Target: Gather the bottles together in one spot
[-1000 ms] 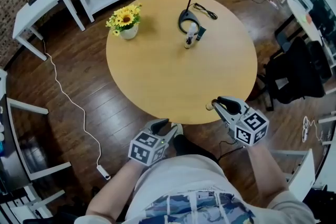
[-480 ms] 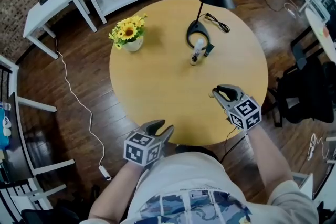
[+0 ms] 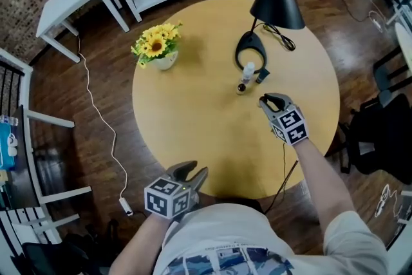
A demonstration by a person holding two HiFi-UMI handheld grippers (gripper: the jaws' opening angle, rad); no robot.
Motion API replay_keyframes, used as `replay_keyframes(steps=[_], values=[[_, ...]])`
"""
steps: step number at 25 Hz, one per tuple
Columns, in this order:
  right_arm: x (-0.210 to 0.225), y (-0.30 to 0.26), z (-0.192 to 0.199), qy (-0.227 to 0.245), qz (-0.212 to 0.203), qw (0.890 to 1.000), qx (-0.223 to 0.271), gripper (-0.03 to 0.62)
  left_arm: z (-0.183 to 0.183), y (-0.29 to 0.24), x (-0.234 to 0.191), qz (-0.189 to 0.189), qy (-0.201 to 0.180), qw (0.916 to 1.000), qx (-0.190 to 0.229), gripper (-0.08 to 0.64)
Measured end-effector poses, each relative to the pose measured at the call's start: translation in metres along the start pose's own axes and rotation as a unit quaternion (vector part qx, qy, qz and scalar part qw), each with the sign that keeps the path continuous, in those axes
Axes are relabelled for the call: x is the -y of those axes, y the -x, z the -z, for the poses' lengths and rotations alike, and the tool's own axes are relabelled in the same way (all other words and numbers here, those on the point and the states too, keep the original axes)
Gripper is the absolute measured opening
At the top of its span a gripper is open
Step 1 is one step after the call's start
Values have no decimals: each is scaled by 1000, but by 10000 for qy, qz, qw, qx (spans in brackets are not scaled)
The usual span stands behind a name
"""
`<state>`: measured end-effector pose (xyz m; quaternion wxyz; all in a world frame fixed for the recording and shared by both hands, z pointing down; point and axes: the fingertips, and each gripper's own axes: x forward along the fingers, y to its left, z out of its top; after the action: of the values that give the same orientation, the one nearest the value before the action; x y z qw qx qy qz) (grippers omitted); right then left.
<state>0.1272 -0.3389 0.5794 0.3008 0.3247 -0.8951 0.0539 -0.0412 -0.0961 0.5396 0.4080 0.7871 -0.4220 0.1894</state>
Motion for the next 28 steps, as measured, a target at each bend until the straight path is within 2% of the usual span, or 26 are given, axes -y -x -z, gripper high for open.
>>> replay_keyframes(steps=[4, 11, 19, 23, 28], values=[[25, -37, 4, -146, 98, 9998, 53, 95, -4, -9, -4, -115, 59, 9999, -109, 158], [35, -70, 11, -248, 126, 9996, 18, 95, -6, -20, -6, -190, 179, 9996, -147, 158], [37, -69, 13, -51, 307, 9995, -35, 108, -6, -17, -7, -172, 181, 9996, -103, 158], [33, -64, 10, -96, 310, 9995, -17, 167, -5, -14, -3, -131, 99, 9998, -97, 158], [30, -41, 2, -42, 522, 9985, 158, 187, -2, -7, -3, -98, -4, 9999, -71, 158]])
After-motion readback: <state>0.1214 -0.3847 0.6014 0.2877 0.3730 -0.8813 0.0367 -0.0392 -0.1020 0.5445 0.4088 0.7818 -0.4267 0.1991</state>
